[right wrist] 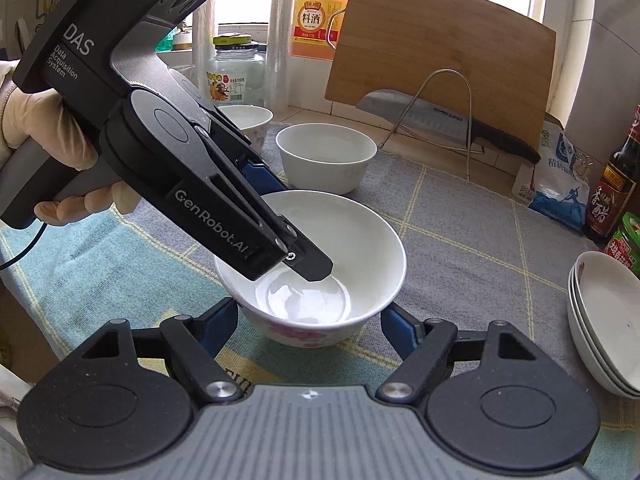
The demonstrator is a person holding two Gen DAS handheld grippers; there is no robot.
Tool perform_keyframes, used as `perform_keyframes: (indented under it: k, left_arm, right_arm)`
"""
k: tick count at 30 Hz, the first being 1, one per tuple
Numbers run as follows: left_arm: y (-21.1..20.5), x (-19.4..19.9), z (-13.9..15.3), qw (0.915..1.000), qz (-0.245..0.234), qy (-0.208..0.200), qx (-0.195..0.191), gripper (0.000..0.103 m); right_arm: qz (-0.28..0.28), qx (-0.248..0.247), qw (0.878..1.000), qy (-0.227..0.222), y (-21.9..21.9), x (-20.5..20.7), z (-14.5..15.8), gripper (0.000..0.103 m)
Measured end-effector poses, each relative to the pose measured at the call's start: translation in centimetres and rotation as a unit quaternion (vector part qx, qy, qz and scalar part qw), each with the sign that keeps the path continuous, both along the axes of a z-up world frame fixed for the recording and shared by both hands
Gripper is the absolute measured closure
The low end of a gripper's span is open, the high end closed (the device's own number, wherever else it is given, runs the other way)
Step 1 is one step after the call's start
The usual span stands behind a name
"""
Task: Organize plates and bowls
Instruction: 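Carry the white bowl with the left gripper toward the other bowls, then lower the white bowl onto the towel and open the left gripper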
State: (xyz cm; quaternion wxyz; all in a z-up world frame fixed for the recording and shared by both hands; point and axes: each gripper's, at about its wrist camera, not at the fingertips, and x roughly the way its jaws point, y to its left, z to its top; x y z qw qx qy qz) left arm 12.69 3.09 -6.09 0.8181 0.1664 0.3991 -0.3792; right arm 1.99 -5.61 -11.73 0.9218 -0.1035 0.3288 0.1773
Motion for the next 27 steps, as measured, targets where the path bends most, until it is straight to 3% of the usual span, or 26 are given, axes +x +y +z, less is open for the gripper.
perform_keyframes:
  k: [19, 22, 25, 27]
  left_arm:
    - [-1.8, 0.0, -1.0, 0.9999, -0.004, 0.009, -0.003, 0.048]
    - [-1.7, 0.0, -1.0, 0.9999, -0.008, 0.013, -0.008, 0.038]
    - [-1.9, -0.5, -0.9, 0.9999, -0.010, 0.000, -0.008, 0.019]
    - [-1.9, -0.8, -0.7, 0.9999, -0.008, -0.011, -0.007, 0.016]
  right_arm:
    - [-0.012, 0.003, 1.000, 0.011, -1.1, 0.0, -0.3, 0.021]
    - [-0.011, 0.003, 1.000, 0.011, -1.1, 0.1, -0.3, 0.020]
    - [-0.012, 0.007, 1.000, 0.004, -1.1, -0.1, -0.2, 0.006]
    - [-0.011, 0.008, 1.000, -0.008, -1.1, -0.3, 0.1, 0.000]
